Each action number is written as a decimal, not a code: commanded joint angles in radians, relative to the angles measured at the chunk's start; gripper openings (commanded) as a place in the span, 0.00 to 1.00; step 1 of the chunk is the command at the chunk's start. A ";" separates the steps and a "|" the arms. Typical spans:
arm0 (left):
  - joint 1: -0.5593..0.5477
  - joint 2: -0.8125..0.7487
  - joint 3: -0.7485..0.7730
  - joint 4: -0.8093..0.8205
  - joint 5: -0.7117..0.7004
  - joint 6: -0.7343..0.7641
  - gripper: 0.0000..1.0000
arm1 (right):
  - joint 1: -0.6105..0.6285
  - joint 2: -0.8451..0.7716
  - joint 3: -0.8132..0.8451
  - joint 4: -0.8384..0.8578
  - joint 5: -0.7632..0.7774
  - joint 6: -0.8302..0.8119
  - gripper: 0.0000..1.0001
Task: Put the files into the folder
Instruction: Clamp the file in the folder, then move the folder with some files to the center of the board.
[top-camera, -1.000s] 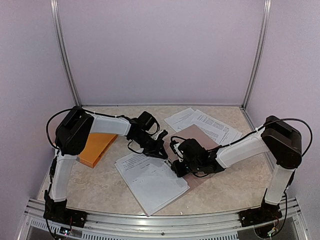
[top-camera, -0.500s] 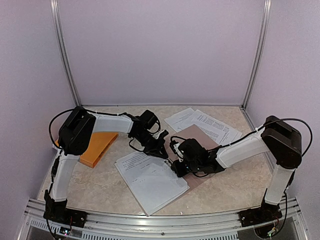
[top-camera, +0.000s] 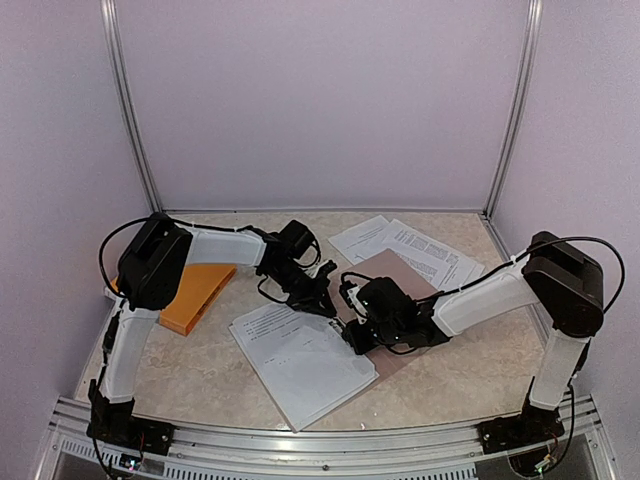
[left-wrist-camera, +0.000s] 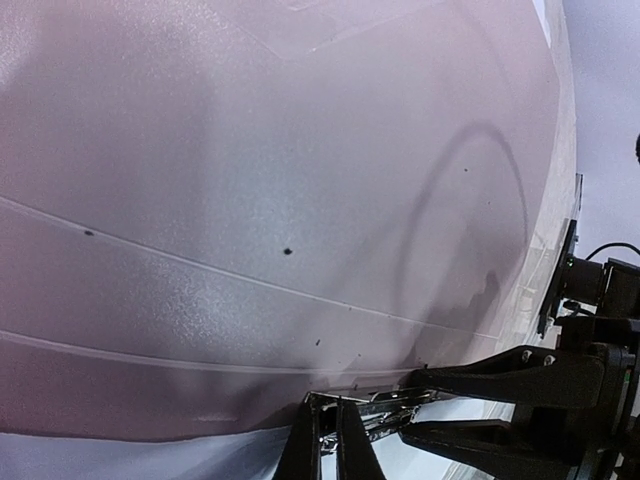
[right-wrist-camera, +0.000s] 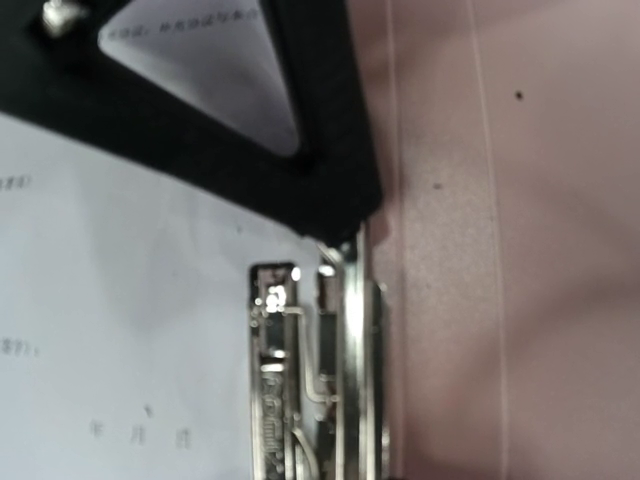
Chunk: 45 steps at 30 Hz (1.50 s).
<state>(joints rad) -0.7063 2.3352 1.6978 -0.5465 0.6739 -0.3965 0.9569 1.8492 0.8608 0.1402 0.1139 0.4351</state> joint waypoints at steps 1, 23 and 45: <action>-0.059 0.107 -0.111 -0.115 -0.118 0.018 0.00 | -0.028 0.144 -0.065 -0.193 -0.020 -0.039 0.11; -0.052 -0.030 -0.153 -0.097 -0.102 0.009 0.22 | -0.027 0.133 -0.066 -0.210 -0.005 -0.029 0.11; -0.039 -0.292 -0.284 -0.007 -0.213 -0.009 0.60 | -0.016 -0.075 -0.042 -0.289 0.042 0.016 0.27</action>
<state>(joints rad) -0.7422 2.0979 1.4460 -0.5411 0.5133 -0.3973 0.9459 1.7943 0.8562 0.0818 0.1181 0.4397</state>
